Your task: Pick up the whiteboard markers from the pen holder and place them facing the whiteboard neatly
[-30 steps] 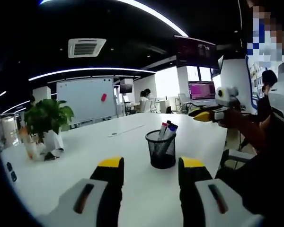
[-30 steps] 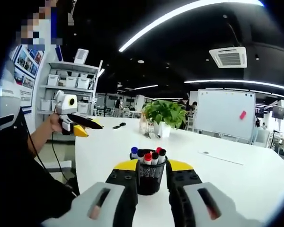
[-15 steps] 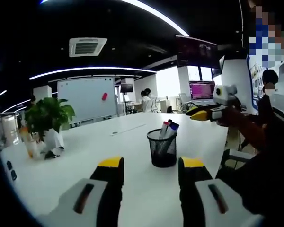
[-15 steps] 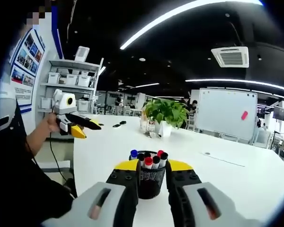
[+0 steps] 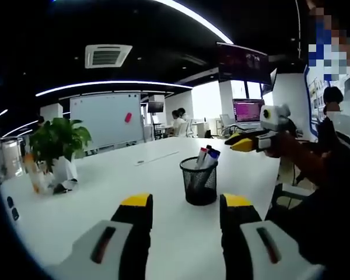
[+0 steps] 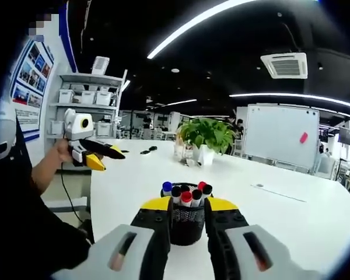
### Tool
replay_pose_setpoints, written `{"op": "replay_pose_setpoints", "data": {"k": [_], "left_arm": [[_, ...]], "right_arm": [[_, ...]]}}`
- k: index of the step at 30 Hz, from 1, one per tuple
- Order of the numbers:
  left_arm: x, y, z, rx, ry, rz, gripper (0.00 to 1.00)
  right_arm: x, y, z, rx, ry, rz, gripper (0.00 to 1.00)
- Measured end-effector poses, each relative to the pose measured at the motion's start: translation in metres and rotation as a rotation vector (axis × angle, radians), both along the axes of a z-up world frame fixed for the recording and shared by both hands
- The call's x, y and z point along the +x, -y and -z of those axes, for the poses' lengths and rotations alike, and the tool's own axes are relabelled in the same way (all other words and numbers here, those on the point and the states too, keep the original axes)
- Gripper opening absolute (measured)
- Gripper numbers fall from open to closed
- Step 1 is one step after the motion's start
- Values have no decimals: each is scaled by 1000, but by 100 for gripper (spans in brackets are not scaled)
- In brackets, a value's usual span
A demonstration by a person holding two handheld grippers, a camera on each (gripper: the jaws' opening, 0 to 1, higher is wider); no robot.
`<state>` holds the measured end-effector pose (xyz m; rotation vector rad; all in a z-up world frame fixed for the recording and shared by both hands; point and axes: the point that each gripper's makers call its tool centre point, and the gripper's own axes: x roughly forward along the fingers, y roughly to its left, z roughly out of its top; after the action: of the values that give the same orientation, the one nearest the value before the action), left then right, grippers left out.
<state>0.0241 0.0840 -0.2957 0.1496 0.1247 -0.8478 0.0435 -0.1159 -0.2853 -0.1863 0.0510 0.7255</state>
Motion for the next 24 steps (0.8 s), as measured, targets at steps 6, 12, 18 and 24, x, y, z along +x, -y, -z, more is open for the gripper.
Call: {"op": "replay_pose_setpoints", "data": {"k": [6, 12, 18, 24], "left_arm": [[1, 0, 0, -3, -1, -2, 47], [0, 2, 1, -3, -7, 0, 47], [1, 2, 3, -2, -11, -1, 47], [1, 0, 3, -5, -12, -7, 47]], "right_arm": [[1, -1, 0, -9, 1, -9, 23], [3, -5, 4, -9, -8, -13, 22], [6, -7, 6, -17, -11, -14, 22], [10, -9, 9, -16, -19, -13, 20]]}}
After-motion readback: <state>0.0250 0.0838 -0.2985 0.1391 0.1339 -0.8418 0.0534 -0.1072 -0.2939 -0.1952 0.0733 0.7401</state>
